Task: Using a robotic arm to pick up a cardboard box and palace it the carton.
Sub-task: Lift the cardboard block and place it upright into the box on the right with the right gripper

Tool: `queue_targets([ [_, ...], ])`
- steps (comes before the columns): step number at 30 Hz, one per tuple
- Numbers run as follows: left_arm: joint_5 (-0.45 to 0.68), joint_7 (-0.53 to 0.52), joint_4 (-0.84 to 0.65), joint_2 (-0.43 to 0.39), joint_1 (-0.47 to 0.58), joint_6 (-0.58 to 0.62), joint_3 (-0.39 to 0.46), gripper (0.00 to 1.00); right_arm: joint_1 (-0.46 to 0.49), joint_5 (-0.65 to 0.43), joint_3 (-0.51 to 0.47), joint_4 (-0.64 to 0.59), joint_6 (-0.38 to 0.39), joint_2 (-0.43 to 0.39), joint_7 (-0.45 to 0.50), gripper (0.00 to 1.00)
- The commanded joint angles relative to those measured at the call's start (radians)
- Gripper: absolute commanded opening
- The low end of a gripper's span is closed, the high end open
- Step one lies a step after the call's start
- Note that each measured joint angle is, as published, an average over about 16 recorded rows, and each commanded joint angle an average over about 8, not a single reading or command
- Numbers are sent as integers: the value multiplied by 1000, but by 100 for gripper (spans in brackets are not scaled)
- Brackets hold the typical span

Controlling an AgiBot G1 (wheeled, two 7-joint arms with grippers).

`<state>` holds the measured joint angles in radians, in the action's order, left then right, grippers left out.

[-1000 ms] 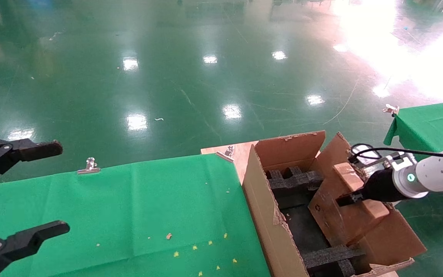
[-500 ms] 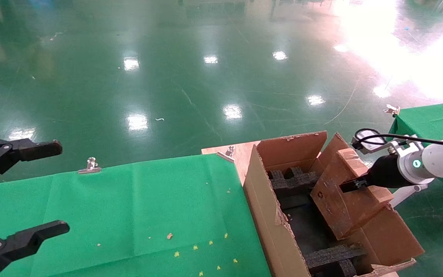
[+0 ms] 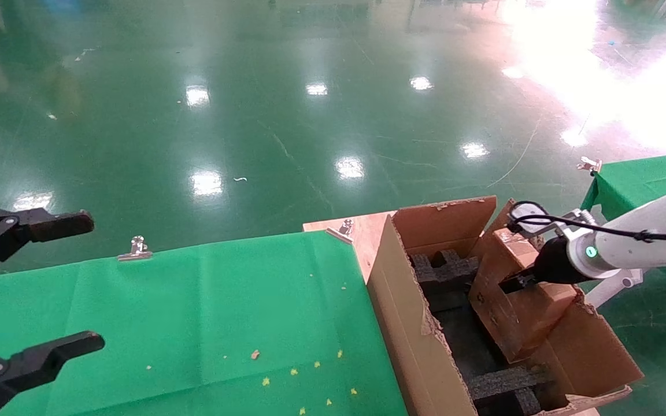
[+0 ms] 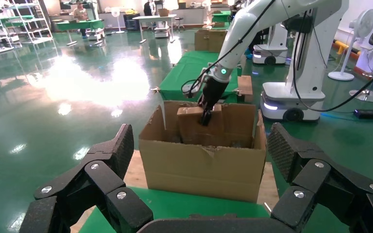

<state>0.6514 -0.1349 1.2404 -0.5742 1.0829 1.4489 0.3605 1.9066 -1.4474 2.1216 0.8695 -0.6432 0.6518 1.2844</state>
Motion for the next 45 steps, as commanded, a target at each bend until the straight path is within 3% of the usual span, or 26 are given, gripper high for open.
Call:
queue_targets([
  [1,0,0,0,0,0,0,0,100,-7,-6,4,1,5,8,12,0],
  [16,0,0,0,0,0,0,0,100,-117,19,11,-42,52,44,20,0],
  [31,0,0,0,0,0,0,0,100,-225,118,-20,-145,33,87,-64,1],
  [32,0,0,0,0,0,0,0,100,-229,124,-23,-151,30,88,-71,7],
  [39,0,0,0,0,0,0,0,100,-243,155,-41,-183,16,96,-110,93],
  [40,0,0,0,0,0,0,0,100,-244,157,-43,-186,15,97,-112,100],
  [45,0,0,0,0,0,0,0,100,-245,159,-44,-185,12,97,-111,100],
])
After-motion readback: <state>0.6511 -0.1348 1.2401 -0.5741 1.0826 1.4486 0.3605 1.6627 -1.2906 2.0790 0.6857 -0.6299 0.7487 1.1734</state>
